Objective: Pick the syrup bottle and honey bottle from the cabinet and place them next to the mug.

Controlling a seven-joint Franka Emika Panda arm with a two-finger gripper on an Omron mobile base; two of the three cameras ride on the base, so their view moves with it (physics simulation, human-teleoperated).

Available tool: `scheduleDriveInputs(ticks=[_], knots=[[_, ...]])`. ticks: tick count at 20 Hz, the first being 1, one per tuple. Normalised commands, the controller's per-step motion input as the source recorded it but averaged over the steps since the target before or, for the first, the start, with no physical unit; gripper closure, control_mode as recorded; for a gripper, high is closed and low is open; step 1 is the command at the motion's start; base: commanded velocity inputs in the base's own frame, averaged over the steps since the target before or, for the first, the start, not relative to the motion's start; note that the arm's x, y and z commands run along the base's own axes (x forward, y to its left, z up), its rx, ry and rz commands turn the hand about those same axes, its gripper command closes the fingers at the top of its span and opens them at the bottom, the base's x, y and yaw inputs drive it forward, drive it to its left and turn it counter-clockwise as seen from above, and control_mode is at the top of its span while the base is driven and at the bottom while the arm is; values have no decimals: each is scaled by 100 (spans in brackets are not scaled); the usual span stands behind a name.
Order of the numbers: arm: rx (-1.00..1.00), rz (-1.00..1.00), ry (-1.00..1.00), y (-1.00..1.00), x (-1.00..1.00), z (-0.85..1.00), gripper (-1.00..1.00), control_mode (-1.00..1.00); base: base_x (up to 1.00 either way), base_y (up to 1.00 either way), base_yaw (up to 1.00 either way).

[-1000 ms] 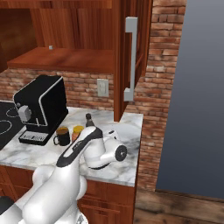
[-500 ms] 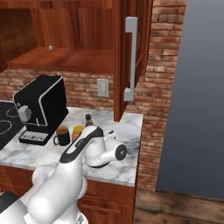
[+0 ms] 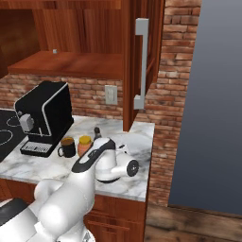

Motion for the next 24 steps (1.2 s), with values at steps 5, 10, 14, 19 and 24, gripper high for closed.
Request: scheduleDriveInputs(ticks=[5,10,14,19,24], knots=[[0,0,0,1,6,-17,100,-100,0,0,0],[0,0,0,0,10,-16,100,-100,0,0,0],[0,0,0,0,27,-9,100,-100,0,0,0],[0,0,0,0,37,-1,100,-100,0,0,0],[0,0,0,0,27,0,100,-100,0,0,0]])
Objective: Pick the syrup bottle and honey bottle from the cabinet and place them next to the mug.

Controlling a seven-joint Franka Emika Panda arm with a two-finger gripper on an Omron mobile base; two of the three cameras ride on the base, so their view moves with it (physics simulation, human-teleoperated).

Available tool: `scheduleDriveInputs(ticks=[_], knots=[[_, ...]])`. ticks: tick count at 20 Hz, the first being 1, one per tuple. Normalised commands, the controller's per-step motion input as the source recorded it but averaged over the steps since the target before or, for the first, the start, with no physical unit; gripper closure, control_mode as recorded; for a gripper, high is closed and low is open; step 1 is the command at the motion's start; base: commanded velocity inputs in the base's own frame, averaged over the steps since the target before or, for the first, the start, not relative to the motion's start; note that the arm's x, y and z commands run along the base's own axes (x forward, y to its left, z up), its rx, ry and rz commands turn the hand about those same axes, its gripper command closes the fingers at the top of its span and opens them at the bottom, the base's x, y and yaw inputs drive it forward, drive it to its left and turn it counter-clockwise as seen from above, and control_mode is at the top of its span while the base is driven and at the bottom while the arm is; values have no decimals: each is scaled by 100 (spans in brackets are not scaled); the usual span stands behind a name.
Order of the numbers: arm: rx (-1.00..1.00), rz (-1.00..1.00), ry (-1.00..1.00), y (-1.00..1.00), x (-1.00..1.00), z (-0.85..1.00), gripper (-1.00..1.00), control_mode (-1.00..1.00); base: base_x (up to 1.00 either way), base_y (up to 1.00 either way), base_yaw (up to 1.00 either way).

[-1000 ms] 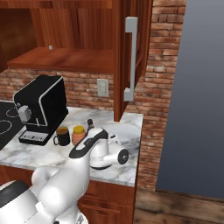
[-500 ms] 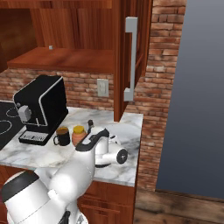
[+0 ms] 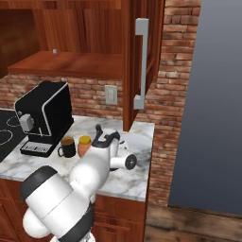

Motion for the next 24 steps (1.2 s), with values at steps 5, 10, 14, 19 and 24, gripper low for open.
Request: scheduleDriveInputs(ticks=[5,10,14,19,24], knots=[[0,0,0,0,11,-16,100,-100,0,0,0],[0,0,0,0,4,-19,100,-100,0,0,0],[0,0,0,0,1,-17,100,-100,0,0,0],[0,0,0,0,0,-23,100,-100,0,0,0],[0,0,0,0,0,-2,100,-100,0,0,0]])
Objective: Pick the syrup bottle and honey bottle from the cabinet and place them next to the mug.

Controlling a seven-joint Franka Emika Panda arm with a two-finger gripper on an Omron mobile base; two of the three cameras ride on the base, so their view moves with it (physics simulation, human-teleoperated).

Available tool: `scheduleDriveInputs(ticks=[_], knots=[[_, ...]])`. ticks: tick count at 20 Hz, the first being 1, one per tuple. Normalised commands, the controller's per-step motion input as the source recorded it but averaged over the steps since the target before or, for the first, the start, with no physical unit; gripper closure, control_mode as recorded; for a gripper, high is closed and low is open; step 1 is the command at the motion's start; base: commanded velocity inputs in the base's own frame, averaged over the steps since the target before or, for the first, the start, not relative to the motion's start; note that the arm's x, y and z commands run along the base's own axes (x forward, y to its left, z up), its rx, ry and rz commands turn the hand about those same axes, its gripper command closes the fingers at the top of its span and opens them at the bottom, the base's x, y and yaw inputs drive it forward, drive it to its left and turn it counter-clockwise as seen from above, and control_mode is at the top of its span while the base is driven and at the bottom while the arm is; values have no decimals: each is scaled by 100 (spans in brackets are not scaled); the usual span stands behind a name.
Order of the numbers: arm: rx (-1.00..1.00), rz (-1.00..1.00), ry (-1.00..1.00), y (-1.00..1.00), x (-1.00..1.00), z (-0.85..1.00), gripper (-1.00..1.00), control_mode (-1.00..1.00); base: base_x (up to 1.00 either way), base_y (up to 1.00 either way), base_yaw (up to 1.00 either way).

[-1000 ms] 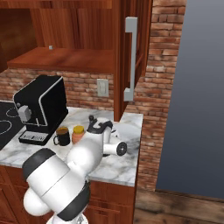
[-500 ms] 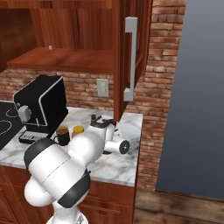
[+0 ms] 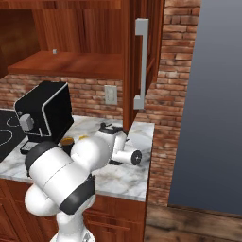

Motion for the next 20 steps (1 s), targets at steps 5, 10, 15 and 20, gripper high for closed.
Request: scheduleDriveInputs(ticks=[5,10,15,20], knots=[[0,0,0,0,-21,0,100,-100,0,0,0],[0,0,0,0,-42,-2,100,-100,0,0,0],[0,0,0,0,-15,-1,100,-100,0,0,0],[-2,0,0,0,6,0,100,-100,0,0,0]])
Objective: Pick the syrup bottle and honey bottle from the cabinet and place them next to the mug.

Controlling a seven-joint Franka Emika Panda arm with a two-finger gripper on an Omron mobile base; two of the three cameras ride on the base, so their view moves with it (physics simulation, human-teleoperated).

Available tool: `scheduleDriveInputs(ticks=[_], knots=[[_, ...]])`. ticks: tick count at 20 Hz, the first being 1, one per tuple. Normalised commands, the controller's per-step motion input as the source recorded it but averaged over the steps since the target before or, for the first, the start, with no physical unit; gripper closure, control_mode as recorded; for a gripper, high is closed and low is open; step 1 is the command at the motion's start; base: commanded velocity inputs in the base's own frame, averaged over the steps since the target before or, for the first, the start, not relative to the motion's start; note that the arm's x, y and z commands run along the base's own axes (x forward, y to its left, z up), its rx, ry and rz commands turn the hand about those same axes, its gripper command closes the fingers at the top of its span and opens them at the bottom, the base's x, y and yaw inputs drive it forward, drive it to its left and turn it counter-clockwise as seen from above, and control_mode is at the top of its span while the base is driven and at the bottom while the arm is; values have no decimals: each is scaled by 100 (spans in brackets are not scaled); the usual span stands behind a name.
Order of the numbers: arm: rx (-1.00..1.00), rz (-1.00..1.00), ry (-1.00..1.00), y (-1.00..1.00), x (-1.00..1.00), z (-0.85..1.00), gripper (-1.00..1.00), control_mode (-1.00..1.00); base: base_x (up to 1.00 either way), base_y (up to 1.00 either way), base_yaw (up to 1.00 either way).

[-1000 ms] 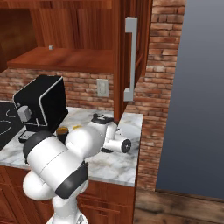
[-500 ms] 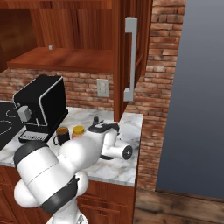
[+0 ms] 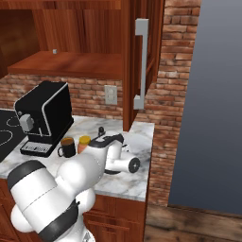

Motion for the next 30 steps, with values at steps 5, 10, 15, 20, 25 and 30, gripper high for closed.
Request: scheduleDriveInputs(ticks=[5,10,15,20,25,30], knots=[[-4,0,0,0,0,0,100,-100,0,0,0],[-2,0,0,0,0,-1,100,-100,0,0,0],[0,0,1,0,0,0,100,-100,0,0,0],[0,0,0,0,0,0,-100,-100,0,0,0],[0,0,0,0,0,0,-100,-100,0,0,0],[0,0,0,0,0,0,-100,-100,0,0,0]])
